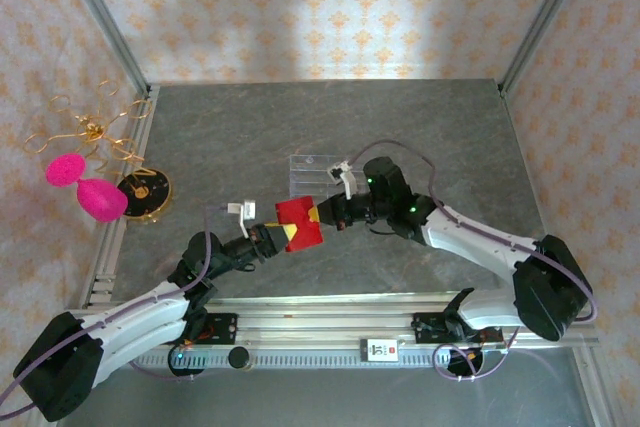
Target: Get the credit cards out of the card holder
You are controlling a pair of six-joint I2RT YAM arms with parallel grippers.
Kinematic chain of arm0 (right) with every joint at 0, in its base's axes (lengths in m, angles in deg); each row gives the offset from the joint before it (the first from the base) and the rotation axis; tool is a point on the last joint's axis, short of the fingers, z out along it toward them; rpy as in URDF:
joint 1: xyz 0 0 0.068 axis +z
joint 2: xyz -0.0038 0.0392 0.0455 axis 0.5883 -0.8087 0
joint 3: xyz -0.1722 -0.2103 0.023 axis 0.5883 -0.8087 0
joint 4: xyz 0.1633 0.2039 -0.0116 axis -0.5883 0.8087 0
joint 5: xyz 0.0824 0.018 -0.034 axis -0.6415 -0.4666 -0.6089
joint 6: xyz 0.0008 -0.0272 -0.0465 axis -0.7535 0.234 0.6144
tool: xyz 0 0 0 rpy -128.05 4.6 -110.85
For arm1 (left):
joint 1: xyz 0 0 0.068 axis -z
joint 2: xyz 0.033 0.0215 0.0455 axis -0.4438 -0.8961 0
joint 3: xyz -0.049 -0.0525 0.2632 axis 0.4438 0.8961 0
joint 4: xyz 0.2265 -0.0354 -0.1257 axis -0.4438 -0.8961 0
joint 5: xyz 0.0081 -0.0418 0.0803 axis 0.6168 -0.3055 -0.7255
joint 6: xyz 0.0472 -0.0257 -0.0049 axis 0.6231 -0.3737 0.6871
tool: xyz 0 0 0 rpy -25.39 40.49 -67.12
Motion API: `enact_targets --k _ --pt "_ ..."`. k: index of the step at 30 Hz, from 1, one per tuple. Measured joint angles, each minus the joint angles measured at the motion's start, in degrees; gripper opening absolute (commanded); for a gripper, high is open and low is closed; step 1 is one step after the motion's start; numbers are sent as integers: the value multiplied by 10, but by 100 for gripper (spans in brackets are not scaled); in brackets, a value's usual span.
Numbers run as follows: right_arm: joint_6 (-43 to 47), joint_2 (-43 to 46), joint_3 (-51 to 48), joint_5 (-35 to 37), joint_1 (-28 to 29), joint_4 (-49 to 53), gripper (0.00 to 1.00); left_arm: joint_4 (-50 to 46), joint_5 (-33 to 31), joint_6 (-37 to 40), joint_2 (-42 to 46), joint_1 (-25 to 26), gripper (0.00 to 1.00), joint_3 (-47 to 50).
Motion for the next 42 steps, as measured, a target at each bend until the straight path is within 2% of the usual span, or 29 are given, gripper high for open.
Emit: enact_targets --k 1,2,4,12,17,20,23,24,27,29,39,42 --pt "-11 -1 2 8 0 0 31 -4 -5 -1 0 -1 0 -1" --pt "-22 -1 3 22 2 1 40 -11 -9 0 0 -1 0 -4" --pt "-41 -1 17 73 9 17 47 -46 -18 6 0 5 0 -23" --pt "-98 16 65 300 81 81 54 -165 -121 22 2 34 0 -90" --pt "-108 14 69 376 128 103 55 -204 -169 32 -16 52 0 -112" --pt "-107 -1 77 398 136 119 52 -214 -184 35 -18 55 0 -116" --pt "-105 -28 87 417 139 131 44 -216 -193 35 -17 57 0 -118" --pt "-105 -36 88 422 139 133 40 -219 -195 35 -16 58 0 -118" --pt "-101 -53 96 434 145 137 13 -238 -199 35 -17 58 0 -118" --pt "-95 -57 101 444 149 143 0 -247 -201 35 -17 58 0 -118" --pt "-87 -63 99 468 151 150 0 -260 -200 34 -17 58 0 -119" --pt "-87 -62 73 497 130 157 0 -260 -185 34 -9 58 0 -119"
